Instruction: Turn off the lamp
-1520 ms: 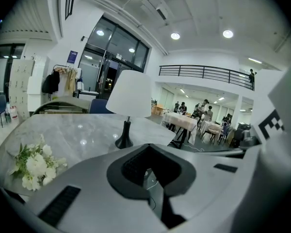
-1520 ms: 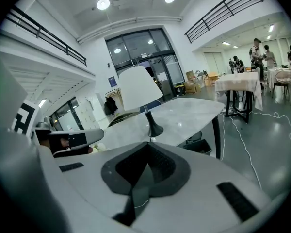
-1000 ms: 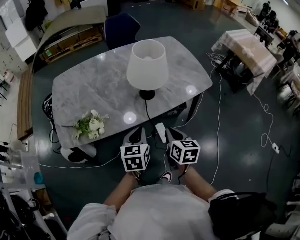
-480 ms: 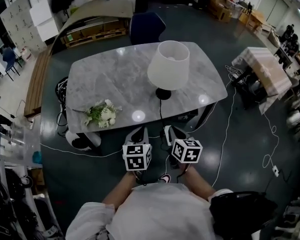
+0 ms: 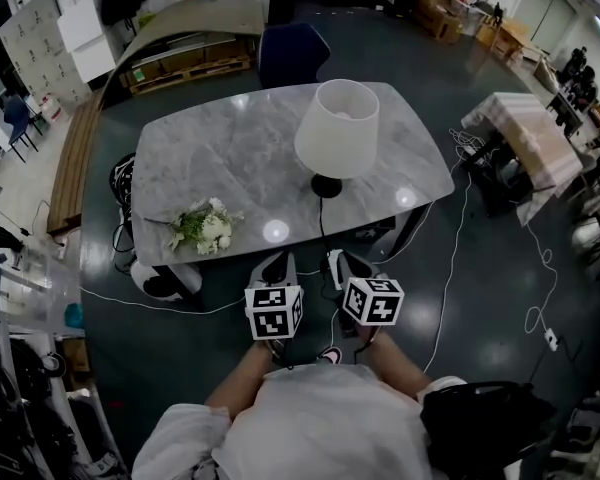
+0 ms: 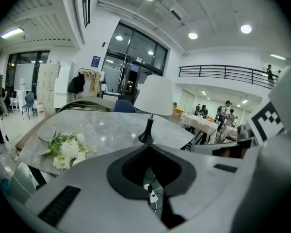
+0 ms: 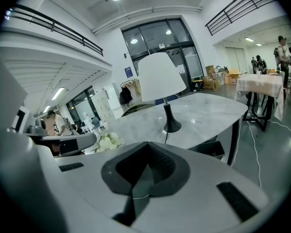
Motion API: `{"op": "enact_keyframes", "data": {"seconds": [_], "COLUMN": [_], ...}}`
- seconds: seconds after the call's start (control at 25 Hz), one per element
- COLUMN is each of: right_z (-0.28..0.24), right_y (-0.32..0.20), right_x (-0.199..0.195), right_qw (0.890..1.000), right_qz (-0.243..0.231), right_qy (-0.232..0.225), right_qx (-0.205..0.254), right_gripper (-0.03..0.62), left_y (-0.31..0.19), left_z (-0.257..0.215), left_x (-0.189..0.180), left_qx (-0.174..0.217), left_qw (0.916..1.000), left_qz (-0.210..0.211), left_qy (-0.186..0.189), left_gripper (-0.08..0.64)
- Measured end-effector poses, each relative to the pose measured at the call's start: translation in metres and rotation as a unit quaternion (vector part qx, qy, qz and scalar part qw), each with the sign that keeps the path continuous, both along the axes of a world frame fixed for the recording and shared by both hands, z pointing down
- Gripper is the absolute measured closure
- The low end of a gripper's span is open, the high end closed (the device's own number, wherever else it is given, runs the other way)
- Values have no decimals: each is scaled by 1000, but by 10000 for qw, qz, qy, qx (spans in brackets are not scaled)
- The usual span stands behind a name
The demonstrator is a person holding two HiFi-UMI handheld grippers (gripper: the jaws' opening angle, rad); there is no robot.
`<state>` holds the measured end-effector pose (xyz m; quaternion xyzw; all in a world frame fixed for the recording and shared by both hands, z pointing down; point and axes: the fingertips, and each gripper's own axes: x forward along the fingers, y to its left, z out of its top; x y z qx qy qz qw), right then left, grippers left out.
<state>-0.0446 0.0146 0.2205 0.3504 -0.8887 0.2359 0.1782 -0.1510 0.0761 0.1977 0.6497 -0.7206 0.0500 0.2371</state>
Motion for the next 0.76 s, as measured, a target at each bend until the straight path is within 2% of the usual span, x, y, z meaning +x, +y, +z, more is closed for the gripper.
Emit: {"op": "enact_keyframes", "data": {"seconds": [0.76], "right_z": [3], "right_y": [-6], "right_x": [7], "right_qw": [10000], "right_qz": [83], "right_qy": [14], "right_qx": [31], "right_gripper": [594], "left_y": [-5], "left_z": [6], "left_x": [4], "left_qx": [-57], "left_qw": [10000], "left_qz": [20], "left_qy": [-43], "left_gripper": [552]}}
